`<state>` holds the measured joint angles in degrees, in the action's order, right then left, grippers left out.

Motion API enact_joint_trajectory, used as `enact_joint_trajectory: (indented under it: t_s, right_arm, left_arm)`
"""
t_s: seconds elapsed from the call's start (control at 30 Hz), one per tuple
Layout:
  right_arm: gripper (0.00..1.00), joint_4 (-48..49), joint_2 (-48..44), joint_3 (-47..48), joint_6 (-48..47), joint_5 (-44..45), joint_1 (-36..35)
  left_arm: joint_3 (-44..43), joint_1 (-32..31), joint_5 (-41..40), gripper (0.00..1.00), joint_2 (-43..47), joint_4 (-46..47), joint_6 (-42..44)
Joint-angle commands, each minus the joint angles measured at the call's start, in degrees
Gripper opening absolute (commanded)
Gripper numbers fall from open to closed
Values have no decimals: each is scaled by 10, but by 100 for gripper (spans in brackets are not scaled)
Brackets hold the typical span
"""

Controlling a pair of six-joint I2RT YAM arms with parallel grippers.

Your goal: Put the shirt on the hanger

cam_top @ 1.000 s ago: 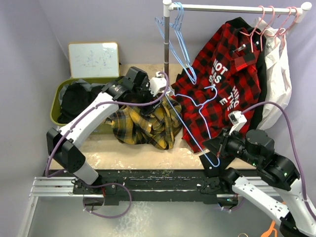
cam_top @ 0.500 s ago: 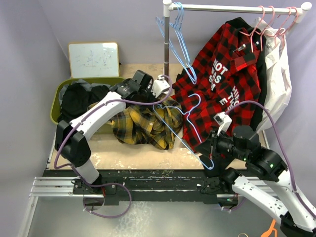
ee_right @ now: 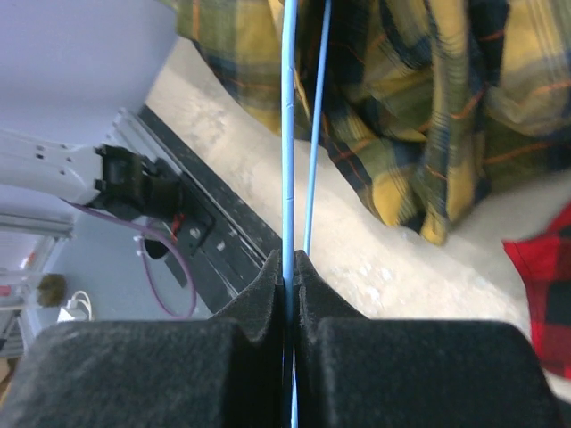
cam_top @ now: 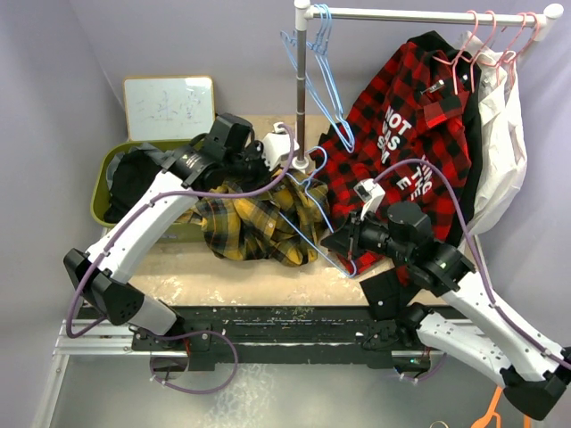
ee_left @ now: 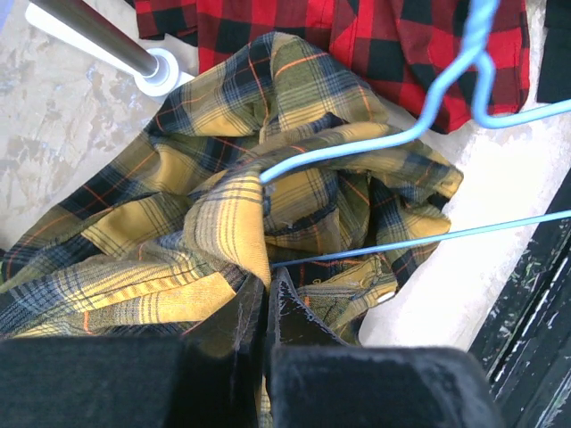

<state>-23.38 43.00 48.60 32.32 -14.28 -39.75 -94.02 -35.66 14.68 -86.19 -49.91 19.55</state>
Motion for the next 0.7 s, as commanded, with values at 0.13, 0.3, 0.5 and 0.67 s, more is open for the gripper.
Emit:
enact_joint_trajectory:
  t_s: [0.13, 0.3, 0.5, 0.67]
  right_arm:
    - [0, 302, 4, -67, 51, -15, -5]
    - [0, 413, 26, -94, 68, -17, -12]
    - [0, 334, -20, -99, 58, -7, -18]
    - [0, 299, -46, -91, 65, -24, -19]
  left_arm:
    - [-21, -1, 4, 1, 27, -12, 28]
    - [-20, -1, -60, 0, 33, 3, 32]
    - [-19, 30, -231, 2, 44, 83, 67]
    - [-29, 45, -227, 3, 46, 86, 71]
